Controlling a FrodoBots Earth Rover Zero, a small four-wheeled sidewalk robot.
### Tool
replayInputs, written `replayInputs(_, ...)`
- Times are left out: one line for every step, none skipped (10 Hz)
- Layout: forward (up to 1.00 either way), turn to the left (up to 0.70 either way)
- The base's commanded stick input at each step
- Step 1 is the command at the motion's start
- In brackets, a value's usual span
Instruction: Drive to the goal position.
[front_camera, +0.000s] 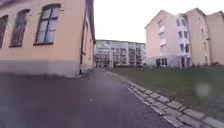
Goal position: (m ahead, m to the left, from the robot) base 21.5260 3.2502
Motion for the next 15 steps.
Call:
replayInputs(1.00,0.00)
replayInputs(1.00,0.00)
replayInputs(1.00,0.00)
replayInputs(1.00,0.00)
replayInputs(1.00,0.00)
replayInputs(1.00,0.24)
replayInputs(1.00,0.34)
replayInputs(1.00,0.16)
replayInputs(1.00,0.09)
replayInputs(1.00,0.05)
replayInputs(1.00,0.00)
replayInputs(1.00,0.00)
replayInputs(1.00,0.00)
replayInputs(1.00,0.00)
replayInputs(1.00,0.00)
